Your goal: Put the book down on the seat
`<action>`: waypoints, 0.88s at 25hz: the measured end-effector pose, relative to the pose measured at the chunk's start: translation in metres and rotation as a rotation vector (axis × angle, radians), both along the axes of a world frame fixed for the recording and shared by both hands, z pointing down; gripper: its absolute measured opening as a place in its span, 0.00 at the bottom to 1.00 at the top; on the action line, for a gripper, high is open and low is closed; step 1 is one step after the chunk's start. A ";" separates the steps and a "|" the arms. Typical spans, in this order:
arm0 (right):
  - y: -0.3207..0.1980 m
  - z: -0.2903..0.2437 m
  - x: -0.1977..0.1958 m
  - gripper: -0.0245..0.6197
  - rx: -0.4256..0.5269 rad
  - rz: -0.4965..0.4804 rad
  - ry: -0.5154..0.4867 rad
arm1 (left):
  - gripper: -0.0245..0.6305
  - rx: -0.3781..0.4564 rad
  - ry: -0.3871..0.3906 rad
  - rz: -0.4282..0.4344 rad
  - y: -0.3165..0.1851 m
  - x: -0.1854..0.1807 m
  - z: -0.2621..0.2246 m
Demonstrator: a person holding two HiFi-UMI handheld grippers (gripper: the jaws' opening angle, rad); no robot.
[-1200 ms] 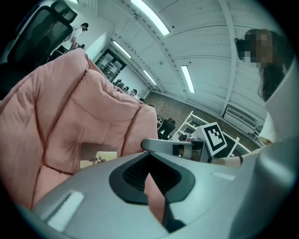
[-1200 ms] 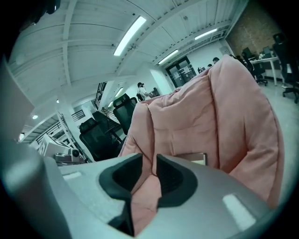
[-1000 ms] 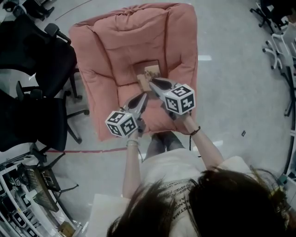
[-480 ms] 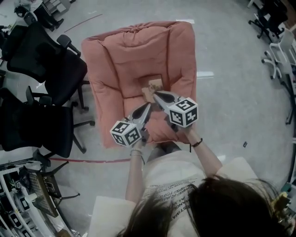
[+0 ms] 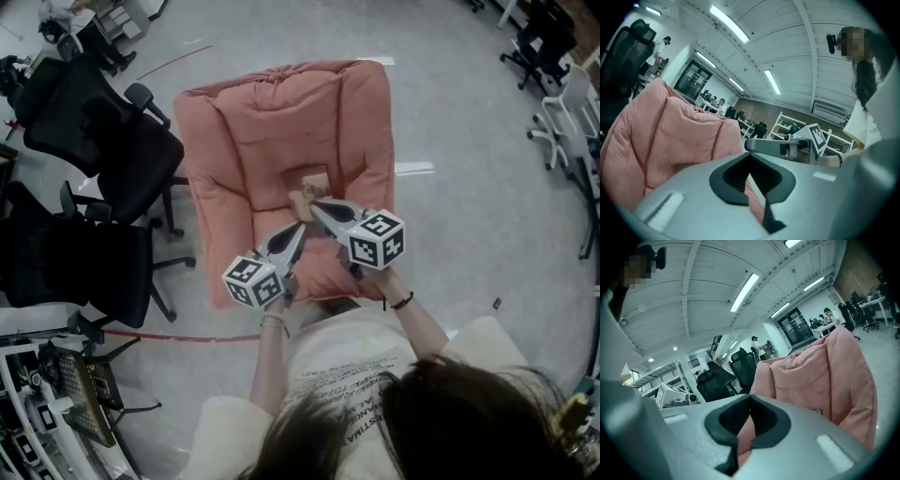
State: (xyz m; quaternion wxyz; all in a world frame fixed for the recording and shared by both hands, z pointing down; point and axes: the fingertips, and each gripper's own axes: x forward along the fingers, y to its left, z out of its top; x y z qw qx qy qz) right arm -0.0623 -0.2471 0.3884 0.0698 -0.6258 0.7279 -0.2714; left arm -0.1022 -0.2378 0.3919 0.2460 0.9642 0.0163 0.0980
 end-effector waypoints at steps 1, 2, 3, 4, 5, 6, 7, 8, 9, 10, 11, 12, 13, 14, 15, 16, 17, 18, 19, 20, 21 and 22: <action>0.001 -0.001 0.000 0.04 0.003 -0.001 -0.004 | 0.02 0.001 0.001 0.002 0.002 -0.001 -0.001; 0.002 -0.003 0.000 0.04 0.007 -0.002 -0.006 | 0.02 0.002 0.002 0.003 0.004 -0.002 -0.001; 0.003 -0.005 -0.001 0.04 0.011 -0.002 -0.007 | 0.02 0.005 0.005 0.004 0.006 -0.003 -0.002; 0.004 -0.007 -0.002 0.04 0.016 -0.003 -0.006 | 0.02 0.007 0.009 0.005 0.007 -0.003 -0.004; 0.005 -0.010 -0.003 0.04 0.020 -0.006 -0.003 | 0.02 0.010 0.014 0.006 0.008 -0.004 -0.006; 0.006 -0.013 -0.005 0.04 0.025 -0.011 0.002 | 0.02 0.013 0.019 0.006 0.008 -0.004 -0.009; 0.006 -0.016 -0.007 0.04 0.030 -0.016 0.008 | 0.02 0.017 0.025 0.006 0.008 -0.004 -0.012; 0.006 -0.018 -0.010 0.04 0.035 -0.023 0.016 | 0.02 0.021 0.031 0.005 0.009 -0.005 -0.014; 0.007 -0.021 -0.012 0.04 0.041 -0.031 0.024 | 0.02 0.026 0.035 0.005 0.009 -0.005 -0.016; 0.007 -0.023 -0.014 0.04 0.047 -0.039 0.033 | 0.02 0.032 0.038 0.006 0.009 -0.005 -0.018; 0.006 -0.024 -0.016 0.04 0.052 -0.047 0.042 | 0.02 0.038 0.040 0.007 0.009 -0.005 -0.019; 0.006 -0.026 -0.017 0.04 0.058 -0.055 0.050 | 0.02 0.043 0.041 0.007 0.009 -0.005 -0.020; 0.006 -0.028 -0.018 0.04 0.063 -0.061 0.055 | 0.02 0.047 0.042 0.008 0.010 -0.005 -0.021; 0.007 -0.030 -0.018 0.04 0.069 -0.066 0.058 | 0.02 0.050 0.043 0.008 0.011 -0.005 -0.022; 0.007 -0.031 -0.018 0.04 0.073 -0.070 0.062 | 0.02 0.053 0.044 0.008 0.011 -0.005 -0.023; 0.008 -0.033 -0.018 0.04 0.076 -0.073 0.067 | 0.02 0.055 0.046 0.008 0.011 -0.005 -0.024; 0.008 -0.033 -0.018 0.04 0.079 -0.077 0.072 | 0.02 0.058 0.047 0.008 0.012 -0.005 -0.025; 0.008 -0.034 -0.017 0.04 0.083 -0.080 0.075 | 0.02 0.060 0.048 0.009 0.012 -0.005 -0.025; 0.008 -0.035 -0.017 0.04 0.086 -0.082 0.078 | 0.02 0.063 0.048 0.010 0.012 -0.005 -0.025; 0.008 -0.035 -0.017 0.04 0.088 -0.084 0.081 | 0.02 0.065 0.048 0.010 0.012 -0.004 -0.025; 0.007 -0.034 -0.016 0.04 0.088 -0.087 0.086 | 0.02 0.067 0.048 0.009 0.011 -0.004 -0.025; 0.007 -0.034 -0.016 0.04 0.086 -0.091 0.093 | 0.02 0.068 0.049 0.008 0.010 -0.004 -0.024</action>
